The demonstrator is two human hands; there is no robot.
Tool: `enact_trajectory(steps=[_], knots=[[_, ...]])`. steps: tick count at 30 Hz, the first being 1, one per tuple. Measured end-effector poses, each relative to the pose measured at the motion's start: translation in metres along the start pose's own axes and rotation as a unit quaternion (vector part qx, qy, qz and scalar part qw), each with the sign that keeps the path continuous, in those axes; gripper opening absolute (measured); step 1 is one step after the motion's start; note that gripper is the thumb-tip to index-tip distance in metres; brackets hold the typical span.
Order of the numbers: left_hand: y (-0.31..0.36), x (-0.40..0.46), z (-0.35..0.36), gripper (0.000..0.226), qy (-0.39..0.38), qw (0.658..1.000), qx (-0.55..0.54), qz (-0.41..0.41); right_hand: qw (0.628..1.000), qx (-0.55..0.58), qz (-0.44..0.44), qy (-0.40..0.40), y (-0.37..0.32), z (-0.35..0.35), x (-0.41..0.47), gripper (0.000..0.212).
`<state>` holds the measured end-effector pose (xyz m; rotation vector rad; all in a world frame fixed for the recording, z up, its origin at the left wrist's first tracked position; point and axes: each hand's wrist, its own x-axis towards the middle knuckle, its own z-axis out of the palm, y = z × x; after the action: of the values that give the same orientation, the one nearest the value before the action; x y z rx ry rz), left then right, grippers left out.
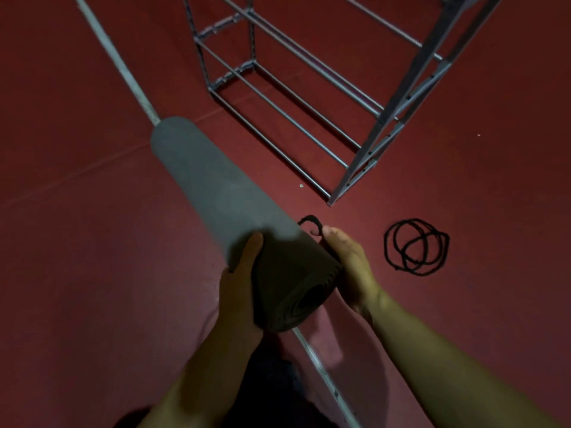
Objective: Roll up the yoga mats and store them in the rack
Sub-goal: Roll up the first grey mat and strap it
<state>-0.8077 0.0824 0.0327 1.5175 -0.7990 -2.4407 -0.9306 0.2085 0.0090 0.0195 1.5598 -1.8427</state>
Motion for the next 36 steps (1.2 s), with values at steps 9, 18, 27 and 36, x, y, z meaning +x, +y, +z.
enact_trajectory(steps=[9,18,27,36], knots=[[0.104,-0.079,-0.044,0.103,-0.112,0.987,-0.077,0.089,0.974,-0.127,-0.108,-0.156,-0.086,0.121,-0.055,0.048],[0.191,-0.236,-0.076,0.071,-0.058,0.964,0.065,0.251,0.921,-0.271,-0.209,-0.184,-0.163,0.243,-0.136,0.057],[0.21,-0.355,-0.128,0.027,0.032,0.938,0.156,0.308,0.852,-0.465,-0.171,-0.172,-0.202,0.311,-0.24,0.069],[0.182,-0.397,-0.172,0.015,0.062,0.943,0.205,0.255,0.821,-0.528,-0.062,-0.206,-0.174,0.31,-0.276,0.09]])
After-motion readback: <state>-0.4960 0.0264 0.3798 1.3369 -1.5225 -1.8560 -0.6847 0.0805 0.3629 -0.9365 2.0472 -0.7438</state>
